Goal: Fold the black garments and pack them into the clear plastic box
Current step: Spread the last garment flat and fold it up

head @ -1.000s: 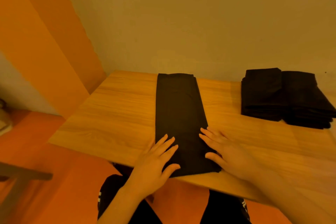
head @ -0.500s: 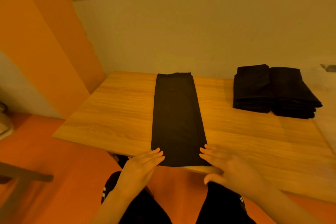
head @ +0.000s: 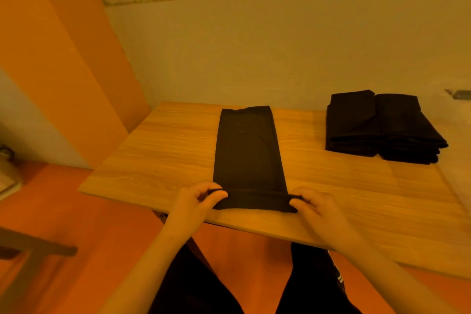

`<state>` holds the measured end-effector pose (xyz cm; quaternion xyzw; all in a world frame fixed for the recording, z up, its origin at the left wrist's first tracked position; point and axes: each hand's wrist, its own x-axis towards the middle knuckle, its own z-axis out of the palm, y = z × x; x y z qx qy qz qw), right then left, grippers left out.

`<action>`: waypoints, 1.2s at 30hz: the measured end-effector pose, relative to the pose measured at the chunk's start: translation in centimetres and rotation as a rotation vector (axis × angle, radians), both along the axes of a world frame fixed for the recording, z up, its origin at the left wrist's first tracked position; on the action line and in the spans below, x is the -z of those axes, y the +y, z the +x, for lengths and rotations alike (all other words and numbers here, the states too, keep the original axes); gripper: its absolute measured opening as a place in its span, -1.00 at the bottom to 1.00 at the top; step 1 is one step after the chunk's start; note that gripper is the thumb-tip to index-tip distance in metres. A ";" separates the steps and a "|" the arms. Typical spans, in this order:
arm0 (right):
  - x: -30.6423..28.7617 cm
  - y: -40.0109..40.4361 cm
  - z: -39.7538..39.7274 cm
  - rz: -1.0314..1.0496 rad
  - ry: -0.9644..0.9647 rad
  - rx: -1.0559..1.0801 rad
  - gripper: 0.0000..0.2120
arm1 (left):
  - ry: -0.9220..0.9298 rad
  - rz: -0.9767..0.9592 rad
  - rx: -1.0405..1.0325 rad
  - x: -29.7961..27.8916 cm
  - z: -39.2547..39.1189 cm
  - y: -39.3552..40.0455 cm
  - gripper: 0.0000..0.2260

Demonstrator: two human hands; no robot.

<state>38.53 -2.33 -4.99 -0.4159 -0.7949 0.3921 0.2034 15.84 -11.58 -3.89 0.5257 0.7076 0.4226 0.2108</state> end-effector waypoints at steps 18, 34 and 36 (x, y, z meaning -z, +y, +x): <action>-5.7 9.8 -4.6 -0.231 0.130 0.086 -0.82 | -0.185 -0.091 0.004 -4.6 -1.8 8.3 -0.83; -1.2 21.8 -13.0 0.128 -0.168 0.258 -0.67 | -0.382 -0.269 -0.395 0.8 -8.0 21.7 -0.57; -0.3 20.0 -12.3 0.283 -0.151 0.182 -0.62 | -0.387 -0.209 -0.441 1.1 -7.3 19.6 -0.52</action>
